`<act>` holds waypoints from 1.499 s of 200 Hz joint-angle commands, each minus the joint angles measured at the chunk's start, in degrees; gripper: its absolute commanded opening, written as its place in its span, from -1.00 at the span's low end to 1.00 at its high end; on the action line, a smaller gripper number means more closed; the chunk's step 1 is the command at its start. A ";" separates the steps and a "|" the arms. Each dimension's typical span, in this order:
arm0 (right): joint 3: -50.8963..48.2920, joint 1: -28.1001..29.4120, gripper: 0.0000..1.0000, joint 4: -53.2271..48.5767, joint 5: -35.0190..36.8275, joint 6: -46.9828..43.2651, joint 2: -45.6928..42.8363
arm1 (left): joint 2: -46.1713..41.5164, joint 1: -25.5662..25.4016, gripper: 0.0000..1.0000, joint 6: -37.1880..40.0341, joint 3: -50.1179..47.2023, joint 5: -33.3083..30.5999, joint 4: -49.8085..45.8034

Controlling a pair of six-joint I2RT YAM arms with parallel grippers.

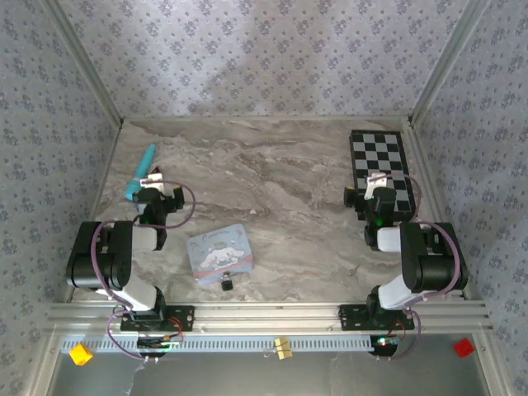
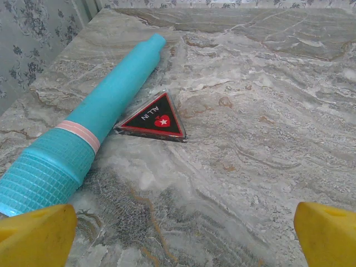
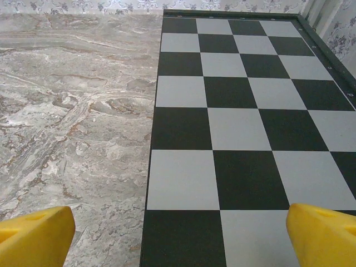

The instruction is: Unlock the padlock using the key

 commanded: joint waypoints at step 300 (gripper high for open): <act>7.31 8.33 0.98 -31.60 -7.27 1.82 -27.55 | -34.41 -3.86 1.00 -22.70 6.99 -7.66 -44.89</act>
